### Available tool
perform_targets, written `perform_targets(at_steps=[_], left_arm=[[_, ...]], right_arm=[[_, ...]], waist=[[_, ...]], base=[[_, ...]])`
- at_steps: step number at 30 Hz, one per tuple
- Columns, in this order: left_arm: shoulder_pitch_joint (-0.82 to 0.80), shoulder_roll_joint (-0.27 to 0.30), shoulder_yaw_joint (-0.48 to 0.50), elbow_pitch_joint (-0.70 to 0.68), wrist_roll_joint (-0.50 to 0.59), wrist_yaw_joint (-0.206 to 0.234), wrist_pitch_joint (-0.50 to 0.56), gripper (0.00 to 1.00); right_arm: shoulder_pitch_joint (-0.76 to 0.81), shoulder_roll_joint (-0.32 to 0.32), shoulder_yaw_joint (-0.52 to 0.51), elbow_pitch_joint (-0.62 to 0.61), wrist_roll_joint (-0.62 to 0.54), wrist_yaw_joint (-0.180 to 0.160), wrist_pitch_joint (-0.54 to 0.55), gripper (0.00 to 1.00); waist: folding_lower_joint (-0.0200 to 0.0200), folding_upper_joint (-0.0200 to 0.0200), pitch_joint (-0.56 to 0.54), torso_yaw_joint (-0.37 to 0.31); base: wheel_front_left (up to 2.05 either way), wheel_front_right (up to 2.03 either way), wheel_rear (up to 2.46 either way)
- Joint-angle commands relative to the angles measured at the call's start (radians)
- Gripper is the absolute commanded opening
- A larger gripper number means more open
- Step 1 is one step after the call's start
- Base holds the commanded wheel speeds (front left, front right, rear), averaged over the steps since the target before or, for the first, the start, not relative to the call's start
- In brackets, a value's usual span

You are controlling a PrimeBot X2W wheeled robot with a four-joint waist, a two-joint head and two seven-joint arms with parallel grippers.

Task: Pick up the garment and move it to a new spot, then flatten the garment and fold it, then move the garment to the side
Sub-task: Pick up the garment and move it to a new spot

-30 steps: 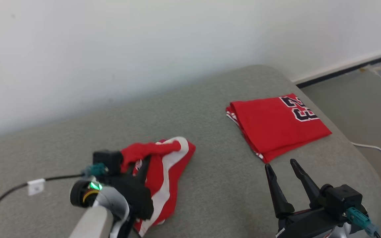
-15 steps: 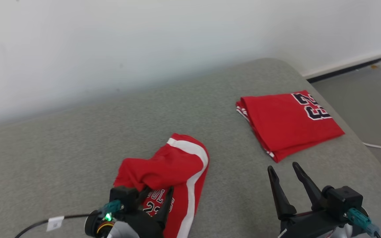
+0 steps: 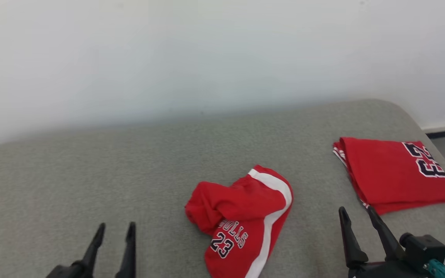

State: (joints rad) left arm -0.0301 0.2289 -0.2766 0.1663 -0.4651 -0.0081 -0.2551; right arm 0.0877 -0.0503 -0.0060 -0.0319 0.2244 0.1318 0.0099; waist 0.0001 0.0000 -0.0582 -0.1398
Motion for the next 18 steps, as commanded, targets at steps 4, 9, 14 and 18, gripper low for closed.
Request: perform_targets(at_steps=[4,9,14,18], left_arm=[[0.099,-0.012,0.095,-0.129,0.048,0.02,-0.009,1.0],[0.205,-0.033,0.17,-0.168,0.111,0.006,-0.01,1.0],[0.262,-0.026,0.183,-0.116,0.157,0.0,-0.01,1.0],[0.285,-0.018,0.186,-0.071,0.17,0.018,-0.006,1.0]], right_arm=[[0.029,0.0,-0.024,0.043,0.003,-0.002,-0.048,1.0],[0.044,-0.014,-0.03,0.112,0.014,-0.002,-0.081,1.0],[0.054,-0.021,-0.04,0.171,-0.023,-0.002,-0.084,1.0],[0.054,-0.016,-0.052,0.192,-0.044,-0.002,-0.061,1.0]], waist=[[-0.0001,0.0,-0.045,0.078],[-0.0001,0.0,-0.055,0.091],[-0.0001,0.0,-0.063,0.089],[-0.0001,0.0,-0.066,0.083]], base=[[0.0,0.0,0.0],[0.0,0.0,0.0],[0.0,0.0,0.0],[0.0,0.0,0.0]])
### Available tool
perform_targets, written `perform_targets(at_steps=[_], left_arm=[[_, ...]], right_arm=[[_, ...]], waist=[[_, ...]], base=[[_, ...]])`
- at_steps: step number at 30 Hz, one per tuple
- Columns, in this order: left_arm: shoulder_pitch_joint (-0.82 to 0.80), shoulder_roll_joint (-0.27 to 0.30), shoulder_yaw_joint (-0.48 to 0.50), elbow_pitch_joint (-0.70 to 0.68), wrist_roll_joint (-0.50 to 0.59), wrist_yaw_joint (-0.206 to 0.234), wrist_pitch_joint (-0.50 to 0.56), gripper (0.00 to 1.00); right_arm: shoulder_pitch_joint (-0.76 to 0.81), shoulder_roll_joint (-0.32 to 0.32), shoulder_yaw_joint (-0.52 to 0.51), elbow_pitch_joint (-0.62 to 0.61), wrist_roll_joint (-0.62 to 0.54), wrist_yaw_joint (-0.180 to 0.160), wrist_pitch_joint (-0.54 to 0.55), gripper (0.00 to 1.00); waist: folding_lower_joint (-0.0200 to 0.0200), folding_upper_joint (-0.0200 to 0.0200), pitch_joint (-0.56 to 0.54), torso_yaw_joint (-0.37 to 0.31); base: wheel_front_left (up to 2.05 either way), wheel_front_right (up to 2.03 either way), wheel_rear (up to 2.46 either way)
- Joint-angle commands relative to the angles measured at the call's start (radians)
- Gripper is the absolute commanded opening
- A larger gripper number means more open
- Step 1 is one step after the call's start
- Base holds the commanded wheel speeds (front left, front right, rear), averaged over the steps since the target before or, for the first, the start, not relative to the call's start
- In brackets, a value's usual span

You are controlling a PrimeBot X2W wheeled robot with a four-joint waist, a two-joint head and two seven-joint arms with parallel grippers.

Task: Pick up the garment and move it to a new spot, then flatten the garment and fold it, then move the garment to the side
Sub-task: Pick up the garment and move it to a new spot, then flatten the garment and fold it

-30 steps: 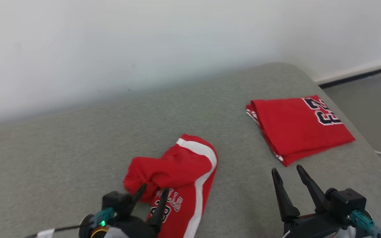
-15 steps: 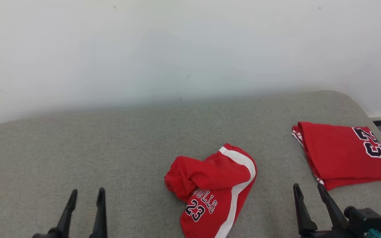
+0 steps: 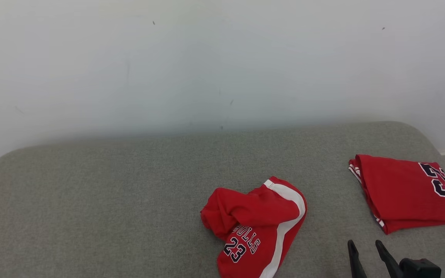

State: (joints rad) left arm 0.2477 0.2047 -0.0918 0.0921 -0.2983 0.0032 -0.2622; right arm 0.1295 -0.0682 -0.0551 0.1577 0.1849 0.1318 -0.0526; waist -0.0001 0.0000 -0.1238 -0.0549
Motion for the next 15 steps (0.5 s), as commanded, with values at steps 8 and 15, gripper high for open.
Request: perform_targets(at_steps=[8,15], left_arm=[[0.012,0.0,0.009,0.018,-0.018,0.024,0.026,1.0],[0.019,0.003,0.001,0.001,-0.023,0.031,0.04,1.0]], right_arm=[[0.012,0.009,-0.012,-0.001,-0.018,-0.002,0.041,1.0],[0.013,0.011,-0.003,-0.011,-0.012,-0.002,0.047,1.0]], waist=[[0.0001,0.0,-0.007,-0.008],[0.0001,0.0,-0.007,-0.013]], base=[[0.0,0.0,0.0],[0.0,0.0,0.0]])
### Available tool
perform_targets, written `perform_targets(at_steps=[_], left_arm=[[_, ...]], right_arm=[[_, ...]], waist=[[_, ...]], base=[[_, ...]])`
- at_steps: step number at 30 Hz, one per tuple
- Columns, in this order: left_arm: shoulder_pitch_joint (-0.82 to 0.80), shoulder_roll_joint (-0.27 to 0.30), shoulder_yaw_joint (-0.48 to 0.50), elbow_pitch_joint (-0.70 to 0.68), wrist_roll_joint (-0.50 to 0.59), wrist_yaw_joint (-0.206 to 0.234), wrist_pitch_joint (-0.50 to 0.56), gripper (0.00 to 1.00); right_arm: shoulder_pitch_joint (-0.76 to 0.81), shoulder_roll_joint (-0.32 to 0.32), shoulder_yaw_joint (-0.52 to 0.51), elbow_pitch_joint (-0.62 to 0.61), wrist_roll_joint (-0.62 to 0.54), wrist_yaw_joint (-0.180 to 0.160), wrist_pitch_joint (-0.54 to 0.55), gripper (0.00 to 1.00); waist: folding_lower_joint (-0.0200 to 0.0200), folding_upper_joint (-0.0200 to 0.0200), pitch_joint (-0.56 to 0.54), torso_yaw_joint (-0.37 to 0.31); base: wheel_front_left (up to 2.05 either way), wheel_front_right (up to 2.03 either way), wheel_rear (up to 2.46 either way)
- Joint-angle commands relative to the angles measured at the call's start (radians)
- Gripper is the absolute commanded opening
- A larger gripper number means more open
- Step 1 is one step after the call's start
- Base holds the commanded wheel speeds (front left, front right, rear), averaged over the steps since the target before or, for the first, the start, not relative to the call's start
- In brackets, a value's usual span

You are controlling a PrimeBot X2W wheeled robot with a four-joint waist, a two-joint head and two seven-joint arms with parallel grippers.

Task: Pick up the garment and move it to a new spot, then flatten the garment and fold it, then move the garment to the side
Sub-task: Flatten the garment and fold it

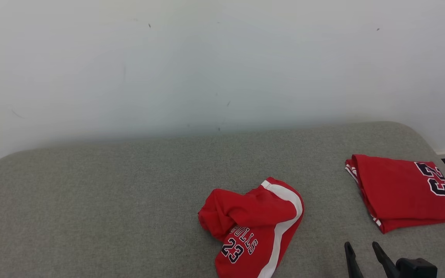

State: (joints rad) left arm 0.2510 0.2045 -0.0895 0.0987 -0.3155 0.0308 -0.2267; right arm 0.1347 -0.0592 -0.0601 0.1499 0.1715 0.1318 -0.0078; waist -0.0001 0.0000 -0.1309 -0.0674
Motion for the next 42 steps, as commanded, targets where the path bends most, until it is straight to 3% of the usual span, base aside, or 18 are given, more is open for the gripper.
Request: perform_targets(at_steps=[1,12,15,22,29,36,42], left_arm=[[0.016,0.004,-0.002,-0.008,-0.006,0.004,0.004,1.0],[0.021,0.008,-0.014,-0.034,0.0,0.022,0.026,1.0],[0.016,0.0,-0.023,-0.04,-0.013,0.037,0.09,1.0],[-0.11,-0.007,-0.03,-0.07,-0.069,0.041,0.274,1.0],[-0.331,0.011,-0.053,0.017,-0.132,-0.012,0.454,1.0],[-0.481,0.009,-0.075,0.126,-0.171,-0.048,0.549,1.0],[-0.528,-0.008,-0.074,0.189,-0.204,-0.027,0.614,1.0]], right_arm=[[0.008,0.002,0.004,-0.003,0.004,-0.002,0.002,1.0],[0.002,0.005,0.017,-0.013,0.012,-0.002,0.007,1.0],[-0.008,0.005,0.029,-0.018,0.012,-0.002,0.012,1.0],[-0.027,-0.004,0.044,-0.036,0.008,-0.002,0.021,1.0],[-0.045,-0.004,0.05,-0.047,0.007,-0.002,0.019,1.0],[-0.062,0.0,0.052,-0.041,0.011,-0.002,0.007,1.0],[-0.073,0.005,0.061,-0.032,0.018,-0.002,-0.005,1.0]], waist=[[0.0001,0.0,0.001,-0.002],[0.0001,0.0,0.011,-0.01],[0.0001,0.0,0.02,-0.038],[0.0001,0.0,0.064,-0.143],[0.0001,0.0,0.139,-0.255],[0.0001,0.0,0.19,-0.359],[0.0001,0.0,0.21,-0.41]], base=[[0.0,0.0,0.0],[0.0,0.0,0.0],[0.0,0.0,0.0],[0.0,0.0,0.0],[0.0,0.0,0.0],[0.0,0.0,0.0],[0.0,0.0,0.0]])
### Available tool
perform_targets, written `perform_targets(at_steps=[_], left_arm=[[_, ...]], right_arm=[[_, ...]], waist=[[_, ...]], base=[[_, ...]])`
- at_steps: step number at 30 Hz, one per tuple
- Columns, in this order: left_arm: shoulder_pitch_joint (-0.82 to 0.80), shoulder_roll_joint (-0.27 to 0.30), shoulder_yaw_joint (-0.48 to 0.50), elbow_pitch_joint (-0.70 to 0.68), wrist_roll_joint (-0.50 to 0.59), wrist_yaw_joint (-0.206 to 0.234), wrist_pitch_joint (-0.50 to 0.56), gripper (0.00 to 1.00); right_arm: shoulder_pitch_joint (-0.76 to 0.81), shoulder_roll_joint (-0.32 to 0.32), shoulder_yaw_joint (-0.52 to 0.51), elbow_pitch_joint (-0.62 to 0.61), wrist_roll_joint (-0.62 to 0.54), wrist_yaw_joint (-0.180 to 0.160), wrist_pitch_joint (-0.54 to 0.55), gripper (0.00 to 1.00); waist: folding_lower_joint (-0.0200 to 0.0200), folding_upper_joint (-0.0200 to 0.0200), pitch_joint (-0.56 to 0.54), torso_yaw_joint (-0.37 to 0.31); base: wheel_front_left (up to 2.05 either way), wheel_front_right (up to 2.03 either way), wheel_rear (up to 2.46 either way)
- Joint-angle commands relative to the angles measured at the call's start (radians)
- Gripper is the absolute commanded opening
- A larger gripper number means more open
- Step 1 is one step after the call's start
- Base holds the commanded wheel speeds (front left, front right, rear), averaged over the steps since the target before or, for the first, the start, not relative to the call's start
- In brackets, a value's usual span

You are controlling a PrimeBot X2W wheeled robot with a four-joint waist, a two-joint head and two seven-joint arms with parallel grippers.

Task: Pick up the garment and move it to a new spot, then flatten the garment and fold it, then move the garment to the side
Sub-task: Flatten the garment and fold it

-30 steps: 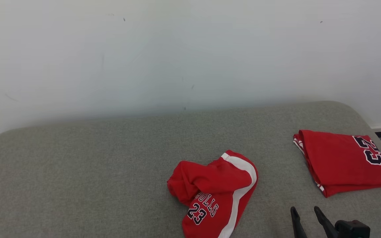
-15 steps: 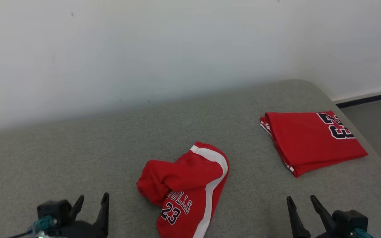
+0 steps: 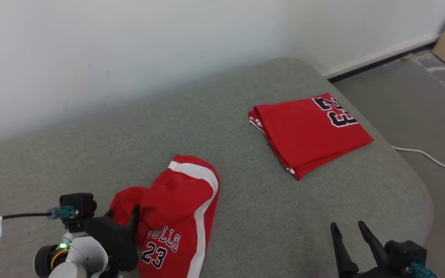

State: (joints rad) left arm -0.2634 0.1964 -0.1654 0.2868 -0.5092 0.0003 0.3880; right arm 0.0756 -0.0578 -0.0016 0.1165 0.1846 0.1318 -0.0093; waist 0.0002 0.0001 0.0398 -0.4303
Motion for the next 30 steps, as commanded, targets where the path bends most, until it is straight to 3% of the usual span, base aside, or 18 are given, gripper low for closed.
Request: perform_targets(at_steps=[1,3,4,5,6,11,20,25,30], left_arm=[[-0.016,-0.001,-0.001,0.008,-0.009,0.007,0.007,1.0],[-0.022,-0.003,-0.011,0.021,-0.013,0.001,0.023,1.0],[-0.03,-0.002,-0.015,0.024,-0.008,0.0,0.024,0.56],[-0.03,-0.002,-0.015,0.024,-0.008,0.0,0.024,0.56],[-0.036,-0.003,-0.02,0.027,-0.007,-0.009,0.019,0.0],[-0.082,-0.03,-0.033,0.04,0.018,-0.019,-0.084,0.0],[-0.286,-0.123,-0.067,-0.006,0.04,-0.055,-0.404,0.0],[-0.296,-0.137,-0.048,-0.105,0.015,-0.016,-0.512,0.0],[-0.105,-0.104,0.013,-0.195,-0.002,0.057,-0.52,0.0]], right_arm=[[-0.015,0.004,0.004,0.004,0.006,-0.002,-0.007,1.0],[-0.017,0.004,0.005,0.011,0.009,-0.002,-0.011,1.0],[-0.017,0.004,0.006,0.014,0.009,-0.002,-0.014,1.0],[-0.017,0.004,0.006,0.014,0.009,-0.002,-0.014,1.0],[-0.018,0.005,0.006,0.017,0.008,-0.002,-0.016,1.0],[-0.029,0.006,0.008,0.024,0.003,-0.002,-0.019,1.0],[-0.026,0.007,0.012,0.03,-0.002,-0.002,-0.019,1.0],[-0.003,0.008,-0.009,0.019,-0.012,-0.002,-0.014,1.0],[0.015,0.008,-0.013,0.008,-0.019,-0.002,-0.003,1.0]], waist=[[-0.0002,-0.0001,0.041,-0.052],[-0.0002,-0.0001,0.043,-0.057],[-0.0002,-0.0001,0.044,-0.059],[-0.0002,-0.0001,0.044,-0.059],[-0.0002,-0.0001,0.044,-0.06],[-0.0002,-0.0001,0.042,-0.05],[-0.0002,-0.0001,0.016,0.002],[-0.0002,-0.0001,-0.008,0.066],[-0.0002,-0.0001,-0.031,0.151]], base=[[0.0,0.0,0.0],[0.0,0.0,0.0],[0.0,0.0,0.0],[0.0,0.0,0.0],[0.0,0.0,0.0],[0.0,0.0,0.0],[0.0,0.0,0.0],[0.0,0.0,0.0],[0.0,0.0,0.0]])
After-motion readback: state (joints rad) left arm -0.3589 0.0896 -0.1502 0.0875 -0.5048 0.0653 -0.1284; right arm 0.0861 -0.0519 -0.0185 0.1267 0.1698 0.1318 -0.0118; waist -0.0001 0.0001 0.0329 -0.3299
